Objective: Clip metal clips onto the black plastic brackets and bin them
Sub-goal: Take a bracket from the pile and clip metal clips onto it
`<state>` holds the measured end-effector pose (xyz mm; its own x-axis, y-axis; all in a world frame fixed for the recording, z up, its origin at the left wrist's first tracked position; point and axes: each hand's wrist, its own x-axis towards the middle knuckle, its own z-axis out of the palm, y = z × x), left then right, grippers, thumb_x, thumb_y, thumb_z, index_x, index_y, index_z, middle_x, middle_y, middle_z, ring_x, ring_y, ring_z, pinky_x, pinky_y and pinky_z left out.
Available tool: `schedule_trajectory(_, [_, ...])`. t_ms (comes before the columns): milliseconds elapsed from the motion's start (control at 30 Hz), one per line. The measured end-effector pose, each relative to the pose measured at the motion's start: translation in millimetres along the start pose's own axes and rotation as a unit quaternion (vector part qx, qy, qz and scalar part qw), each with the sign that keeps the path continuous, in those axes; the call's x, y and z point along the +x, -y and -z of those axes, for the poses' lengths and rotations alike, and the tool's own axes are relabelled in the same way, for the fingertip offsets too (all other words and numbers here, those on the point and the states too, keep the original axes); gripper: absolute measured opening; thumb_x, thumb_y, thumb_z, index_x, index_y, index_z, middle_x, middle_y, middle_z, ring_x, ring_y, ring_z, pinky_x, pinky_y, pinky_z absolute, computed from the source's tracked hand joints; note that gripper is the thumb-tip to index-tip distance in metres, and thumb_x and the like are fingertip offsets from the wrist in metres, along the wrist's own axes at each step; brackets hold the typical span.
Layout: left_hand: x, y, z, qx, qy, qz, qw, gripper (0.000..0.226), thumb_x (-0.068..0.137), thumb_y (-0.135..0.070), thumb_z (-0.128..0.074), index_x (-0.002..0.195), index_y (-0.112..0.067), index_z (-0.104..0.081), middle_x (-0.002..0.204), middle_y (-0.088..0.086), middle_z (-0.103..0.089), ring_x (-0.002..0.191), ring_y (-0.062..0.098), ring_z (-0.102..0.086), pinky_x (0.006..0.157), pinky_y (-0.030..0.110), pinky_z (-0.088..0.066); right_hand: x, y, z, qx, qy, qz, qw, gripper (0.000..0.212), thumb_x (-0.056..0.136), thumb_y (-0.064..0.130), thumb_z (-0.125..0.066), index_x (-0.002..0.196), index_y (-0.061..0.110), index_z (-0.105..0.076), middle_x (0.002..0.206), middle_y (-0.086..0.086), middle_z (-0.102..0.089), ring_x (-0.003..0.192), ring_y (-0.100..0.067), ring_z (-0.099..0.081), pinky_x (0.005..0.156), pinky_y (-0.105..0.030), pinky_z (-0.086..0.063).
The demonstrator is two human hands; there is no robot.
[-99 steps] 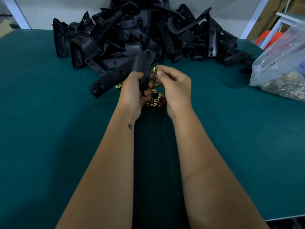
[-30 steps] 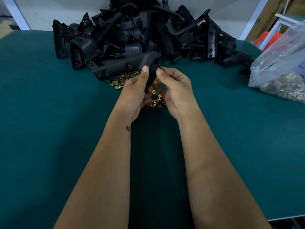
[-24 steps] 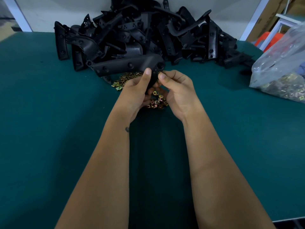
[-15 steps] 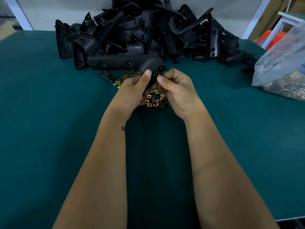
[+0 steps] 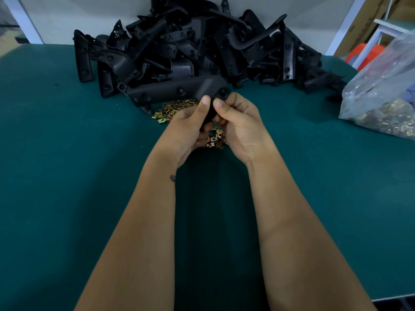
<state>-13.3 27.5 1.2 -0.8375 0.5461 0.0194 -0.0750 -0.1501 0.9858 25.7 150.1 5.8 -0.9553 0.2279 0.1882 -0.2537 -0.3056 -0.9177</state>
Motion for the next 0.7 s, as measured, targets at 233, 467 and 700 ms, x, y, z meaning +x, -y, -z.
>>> schedule_trajectory(233, [4,4,-9,0.078,-0.102,0.002,0.992,0.054,0.1,-0.059,-0.036,0.068,-0.022,-0.059,0.052,-0.012,-0.047,0.044,0.005,-0.038,0.044,0.019,-0.032,2,0,-7,-0.075,-0.071,0.018,0.994,0.017,0.09,0.007,-0.067,0.075,0.014,-0.063,0.064,0.008,-0.06,0.057,-0.005,-0.052,0.061,-0.025,-0.047])
schedule_trajectory(467, [7,-6,1,-0.15,-0.193,0.002,0.97,0.044,0.104,-0.04,-0.034,0.078,-0.016,-0.06,0.052,-0.008,-0.044,0.041,0.007,-0.028,0.038,0.02,-0.021,3,-4,-8,-0.131,-0.158,0.022,0.979,0.01,0.093,0.02,-0.062,0.089,0.021,-0.071,0.076,0.009,-0.061,0.07,-0.005,-0.054,0.065,-0.018,-0.045])
schedule_trajectory(700, [8,-12,18,-0.193,-0.275,0.035,0.941,0.028,0.097,-0.012,-0.034,0.075,-0.019,-0.052,0.049,-0.009,-0.047,0.038,0.006,-0.028,0.041,0.019,-0.019,3,-17,-7,-0.488,-0.105,0.016,0.866,0.025,0.088,0.013,-0.055,0.105,0.023,-0.071,0.105,0.007,-0.063,0.104,-0.013,-0.056,0.093,-0.035,-0.046])
